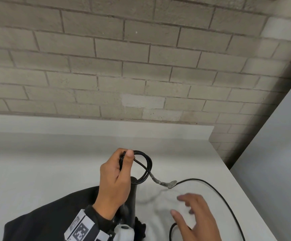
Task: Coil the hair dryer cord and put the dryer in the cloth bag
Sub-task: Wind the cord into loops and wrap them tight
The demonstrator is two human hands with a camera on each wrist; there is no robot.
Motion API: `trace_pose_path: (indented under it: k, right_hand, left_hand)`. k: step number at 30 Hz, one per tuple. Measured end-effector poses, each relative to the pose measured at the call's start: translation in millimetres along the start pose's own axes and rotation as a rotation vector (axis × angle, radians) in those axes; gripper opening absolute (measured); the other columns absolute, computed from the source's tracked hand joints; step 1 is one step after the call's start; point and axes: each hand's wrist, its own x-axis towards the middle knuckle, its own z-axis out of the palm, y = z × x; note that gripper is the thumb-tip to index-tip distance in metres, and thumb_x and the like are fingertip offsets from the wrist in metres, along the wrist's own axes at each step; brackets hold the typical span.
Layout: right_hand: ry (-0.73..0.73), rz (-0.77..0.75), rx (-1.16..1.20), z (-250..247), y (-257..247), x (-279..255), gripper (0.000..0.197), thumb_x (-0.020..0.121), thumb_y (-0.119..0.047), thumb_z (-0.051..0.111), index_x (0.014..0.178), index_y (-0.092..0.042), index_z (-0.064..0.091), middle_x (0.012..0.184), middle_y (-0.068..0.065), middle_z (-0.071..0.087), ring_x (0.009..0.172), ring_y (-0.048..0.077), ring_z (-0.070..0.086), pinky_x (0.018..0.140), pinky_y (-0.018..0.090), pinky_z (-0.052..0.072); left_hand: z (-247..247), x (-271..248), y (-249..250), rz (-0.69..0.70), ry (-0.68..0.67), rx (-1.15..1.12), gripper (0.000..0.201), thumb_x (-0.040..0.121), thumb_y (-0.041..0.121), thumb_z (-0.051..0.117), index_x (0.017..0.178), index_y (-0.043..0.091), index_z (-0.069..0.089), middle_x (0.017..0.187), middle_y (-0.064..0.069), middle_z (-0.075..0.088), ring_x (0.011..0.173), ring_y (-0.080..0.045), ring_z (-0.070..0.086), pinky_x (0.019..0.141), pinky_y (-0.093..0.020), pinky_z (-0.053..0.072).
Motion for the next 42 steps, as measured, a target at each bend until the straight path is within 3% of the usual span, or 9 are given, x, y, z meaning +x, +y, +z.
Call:
trace_pose_path:
  k: [4, 6, 9, 11, 17, 23, 28, 35, 42]
  right_hand:
    - [-0.029, -0.107, -0.014, 10.0, -22.8, 24.5, 0.054, 0.083, -0.054, 0.058, 0.131, -0.040, 0.037, 0.134, -0.022, 0.043, 0.132, -0.005, 0.033, 0.107, 0.010, 0.025]
    - [-0.152, -0.176, -0.093, 14.1, -28.3, 34.6, 0.038, 0.091, -0.051, 0.048, 0.124, -0.044, 0.033, 0.119, -0.026, 0.050, 0.121, -0.010, 0.042, 0.116, 0.021, 0.021]
    - [-0.155, -0.253, -0.079, 7.1, -46.6, 45.6, 0.008, 0.097, -0.041, 0.043, 0.105, -0.042, 0.041, 0.089, -0.022, 0.057, 0.085, -0.002, 0.055, 0.088, 0.018, 0.044]
    - [-0.078, -0.342, -0.030, -8.4, -63.5, 53.4, 0.010, 0.098, -0.039, 0.044, 0.106, -0.036, 0.049, 0.088, -0.019, 0.054, 0.077, 0.000, 0.052, 0.070, 0.012, 0.041]
    - [-0.002, -0.534, 0.153, -51.8, -112.8, 81.8, 0.012, 0.096, -0.019, 0.054, 0.104, -0.017, 0.064, 0.083, -0.014, 0.054, 0.074, -0.001, 0.048, 0.069, 0.008, 0.036]
    - [-0.112, -0.367, 0.400, -67.3, -136.7, 108.5, 0.011, 0.095, -0.025, 0.057, 0.096, -0.022, 0.068, 0.075, -0.013, 0.061, 0.063, 0.004, 0.051, 0.062, 0.010, 0.039]
    - [-0.194, -0.246, 0.516, -62.0, -141.0, 121.0, 0.015, 0.093, -0.027, 0.058, 0.095, -0.021, 0.072, 0.074, -0.014, 0.064, 0.060, 0.003, 0.048, 0.056, 0.016, 0.040]
    - [-0.172, -0.041, 0.630, -38.3, -118.0, 127.3, 0.015, 0.096, -0.025, 0.057, 0.100, -0.023, 0.072, 0.073, -0.004, 0.062, 0.052, 0.003, 0.045, 0.050, 0.017, 0.036]
    - [-0.197, 0.158, 0.668, -11.7, -93.8, 109.1, 0.010, 0.097, -0.023, 0.057, 0.093, -0.023, 0.066, 0.075, 0.004, 0.068, 0.055, 0.024, 0.045, 0.049, 0.035, 0.039]
  left_hand:
    - [2.4, -3.1, 1.7, 0.026, -0.025, 0.014, 0.033, 0.090, 0.060, 0.043, 0.078, 0.034, 0.058, 0.050, 0.010, 0.044, 0.048, -0.006, 0.036, 0.051, -0.031, 0.033]
    - [2.2, -3.2, 2.0, 0.041, -0.026, 0.032, 0.031, 0.091, 0.058, 0.042, 0.079, 0.034, 0.057, 0.051, 0.009, 0.045, 0.048, -0.006, 0.037, 0.050, -0.031, 0.034]
    - [-2.9, 2.3, -0.6, 0.032, 0.017, 0.060, 0.030, 0.093, 0.056, 0.040, 0.078, 0.035, 0.054, 0.051, 0.007, 0.042, 0.047, -0.007, 0.035, 0.048, -0.032, 0.032]
    - [-8.6, 7.7, -3.9, 0.019, 0.042, 0.077, 0.032, 0.094, 0.056, 0.038, 0.076, 0.033, 0.051, 0.050, 0.006, 0.038, 0.047, -0.009, 0.033, 0.046, -0.033, 0.030]
    - [-5.7, 4.8, -1.1, 0.102, -0.040, 0.148, 0.033, 0.096, 0.056, 0.033, 0.077, 0.036, 0.051, 0.052, 0.008, 0.043, 0.047, -0.006, 0.036, 0.047, -0.031, 0.032]
    - [2.7, -4.5, 5.9, 0.209, -0.177, 0.081, 0.047, 0.093, 0.068, 0.038, 0.081, 0.025, 0.053, 0.053, 0.008, 0.041, 0.044, -0.005, 0.037, 0.048, -0.010, 0.030]
    - [9.5, -10.3, 3.9, 0.221, -0.172, 0.128, 0.037, 0.082, 0.065, 0.063, 0.074, 0.031, 0.051, 0.046, 0.001, 0.041, 0.037, -0.022, 0.036, 0.039, -0.032, 0.036]
    - [9.1, -14.0, 3.6, 0.244, -0.188, 0.081, 0.035, 0.095, 0.060, 0.048, 0.074, 0.032, 0.049, 0.053, 0.004, 0.041, 0.045, -0.013, 0.037, 0.047, -0.023, 0.031]
    - [9.9, -13.7, 4.1, 0.224, -0.152, 0.087, 0.052, 0.096, 0.064, 0.039, 0.073, 0.019, 0.051, 0.053, 0.007, 0.039, 0.045, -0.011, 0.036, 0.048, -0.016, 0.030]
